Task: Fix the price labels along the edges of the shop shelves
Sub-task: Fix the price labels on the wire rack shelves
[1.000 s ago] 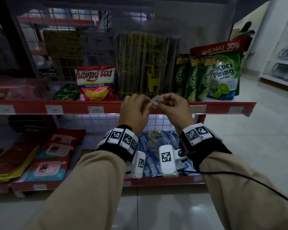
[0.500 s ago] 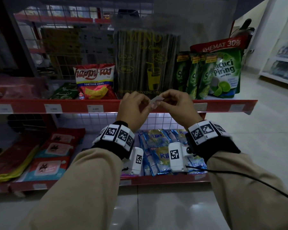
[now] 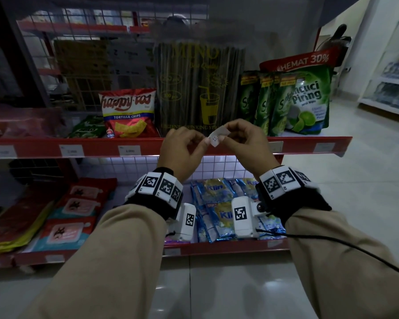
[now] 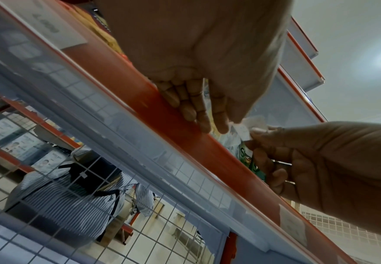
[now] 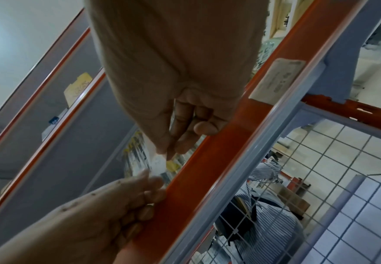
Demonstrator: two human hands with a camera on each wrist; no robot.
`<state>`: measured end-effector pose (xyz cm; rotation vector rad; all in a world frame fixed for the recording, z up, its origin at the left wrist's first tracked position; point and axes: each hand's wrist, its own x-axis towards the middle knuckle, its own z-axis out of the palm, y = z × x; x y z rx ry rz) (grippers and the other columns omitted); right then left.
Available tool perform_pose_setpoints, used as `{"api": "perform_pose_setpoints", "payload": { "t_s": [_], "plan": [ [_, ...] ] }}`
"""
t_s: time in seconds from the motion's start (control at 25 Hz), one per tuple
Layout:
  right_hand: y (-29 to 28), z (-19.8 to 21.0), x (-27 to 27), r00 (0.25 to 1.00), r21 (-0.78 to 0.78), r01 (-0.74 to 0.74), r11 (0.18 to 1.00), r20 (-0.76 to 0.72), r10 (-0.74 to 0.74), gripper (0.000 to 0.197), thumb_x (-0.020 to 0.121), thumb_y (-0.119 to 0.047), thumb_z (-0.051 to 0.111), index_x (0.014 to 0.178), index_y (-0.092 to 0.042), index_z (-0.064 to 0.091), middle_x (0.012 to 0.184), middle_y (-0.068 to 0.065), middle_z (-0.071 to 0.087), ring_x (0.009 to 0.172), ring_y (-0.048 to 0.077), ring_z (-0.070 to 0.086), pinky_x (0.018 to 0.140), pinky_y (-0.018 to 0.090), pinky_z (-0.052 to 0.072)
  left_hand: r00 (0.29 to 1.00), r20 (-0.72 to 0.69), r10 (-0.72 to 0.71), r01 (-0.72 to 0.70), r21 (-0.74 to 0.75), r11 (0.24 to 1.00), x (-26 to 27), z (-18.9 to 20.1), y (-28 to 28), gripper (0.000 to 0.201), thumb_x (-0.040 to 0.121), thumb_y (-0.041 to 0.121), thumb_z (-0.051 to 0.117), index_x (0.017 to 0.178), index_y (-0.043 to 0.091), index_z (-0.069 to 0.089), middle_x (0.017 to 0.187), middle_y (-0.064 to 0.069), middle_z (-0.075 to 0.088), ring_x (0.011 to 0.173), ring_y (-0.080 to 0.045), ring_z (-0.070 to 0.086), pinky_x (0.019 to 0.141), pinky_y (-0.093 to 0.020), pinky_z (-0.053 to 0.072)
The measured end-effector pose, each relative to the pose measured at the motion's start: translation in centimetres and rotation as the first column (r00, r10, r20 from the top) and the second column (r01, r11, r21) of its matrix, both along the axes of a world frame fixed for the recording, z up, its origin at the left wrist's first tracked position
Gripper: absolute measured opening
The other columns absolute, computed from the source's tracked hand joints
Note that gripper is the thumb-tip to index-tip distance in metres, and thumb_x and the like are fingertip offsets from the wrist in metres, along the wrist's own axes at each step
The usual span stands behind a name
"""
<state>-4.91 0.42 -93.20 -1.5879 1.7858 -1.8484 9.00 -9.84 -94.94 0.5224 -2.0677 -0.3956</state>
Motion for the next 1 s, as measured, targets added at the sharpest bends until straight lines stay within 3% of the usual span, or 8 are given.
{"api": "perform_pose_setpoints", "payload": {
  "t_s": [0.2, 0.4, 0.52, 0.6, 0.68, 0.88, 1.0],
  "plan": [
    [-0.4, -0.3, 0.6, 0.997, -0.004, 0.007, 1.000, 0.082, -0.007, 0.011, 0.079, -0.011, 0.075, 0.087, -0.012, 0.067, 0.082, 0.006, 0.072, 0.081, 0.016, 0.069, 0.076, 0.028, 0.057, 1.000, 0.011, 0.002, -0.003, 0.008, 1.000, 0.0, 0.1, 0.2, 0.029, 0.087, 0.045, 0.063, 0.087, 0.017, 0.069, 0.084, 0.002, 0.058, 0.087, -0.018, 0.049, 0.073, -0.030, 0.039],
    [0.1, -0.1, 0.0, 0.991, -0.011, 0.119, 0.993, 0.058, -0.119, 0.010, 0.079, -0.017, 0.076, 0.084, -0.011, 0.069, 0.076, 0.004, 0.069, 0.069, 0.008, 0.063, 0.067, 0.021, 0.053, 0.999, 0.051, 0.013, -0.013, 0.002, 1.000, 0.2, 0.4, -0.2, 0.025, 0.088, 0.038, 0.064, 0.090, 0.014, 0.068, 0.087, -0.001, 0.060, 0.088, -0.022, 0.051, 0.075, -0.035, 0.043],
    [0.6, 0.5, -0.1, 0.980, -0.041, 0.111, 0.993, -0.164, -0.116, 0.017, 0.085, -0.017, 0.070, 0.101, -0.013, 0.067, 0.090, 0.000, 0.069, 0.083, 0.009, 0.064, 0.075, 0.020, 0.052, 0.993, 0.111, 0.033, -0.027, -0.058, 0.998, 0.4, 0.5, -0.4, 0.024, 0.089, 0.036, 0.062, 0.094, 0.014, 0.068, 0.089, -0.003, 0.060, 0.089, -0.022, 0.049, 0.074, -0.031, 0.039],
    [0.5, 0.8, 0.1, 0.880, 0.015, 0.148, 0.989, -0.459, -0.124, 0.023, 0.087, -0.018, 0.066, 0.109, -0.017, 0.066, 0.098, -0.002, 0.069, 0.091, 0.012, 0.060, 0.080, 0.024, 0.049, 0.988, 0.152, 0.036, -0.021, -0.097, 0.995, 0.5, 0.6, -0.4, 0.023, 0.090, 0.036, 0.062, 0.094, 0.014, 0.067, 0.091, -0.003, 0.059, 0.090, -0.020, 0.048, 0.074, -0.028, 0.036],
    [0.0, 1.0, 0.2, 0.797, 0.047, 0.230, 0.972, -0.582, -0.161, 0.016, 0.087, -0.017, 0.064, 0.102, -0.020, 0.069, 0.094, -0.002, 0.069, 0.089, 0.014, 0.054, 0.078, 0.027, 0.045, 0.983, 0.183, 0.024, -0.002, -0.117, 0.993, 0.8, 0.8, -0.5, 0.022, 0.089, 0.034, 0.063, 0.097, 0.013, 0.066, 0.093, -0.003, 0.059, 0.092, -0.020, 0.049, 0.075, -0.027, 0.035],
    [-1.1, 0.7, 0.4, 0.926, -0.016, 0.212, 0.977, -0.317, -0.206, 0.009, 0.086, -0.013, 0.066, 0.088, -0.022, 0.067, 0.080, -0.010, 0.066, 0.075, 0.000, 0.060, 0.071, 0.016, 0.048, 0.960, 0.258, 0.111, -0.063, -0.188, 0.980, 2.5, 1.3, -1.2, 0.023, 0.089, 0.036, 0.061, 0.103, 0.018, 0.058, 0.098, 0.002, 0.057, 0.094, -0.017, 0.049, 0.077, -0.029, 0.042],
    [-1.8, 0.3, 1.0, 0.923, 0.026, 0.211, 0.977, -0.334, -0.190, 0.007, 0.087, -0.016, 0.066, 0.089, -0.021, 0.068, 0.087, -0.001, 0.068, 0.082, 0.009, 0.063, 0.078, 0.026, 0.053, 0.963, 0.237, 0.127, -0.089, -0.162, 0.983, 3.0, 1.4, -1.7, 0.020, 0.089, 0.034, 0.061, 0.102, 0.019, 0.057, 0.093, 0.005, 0.056, 0.093, -0.016, 0.048, 0.076, -0.027, 0.040]
  ]
}}
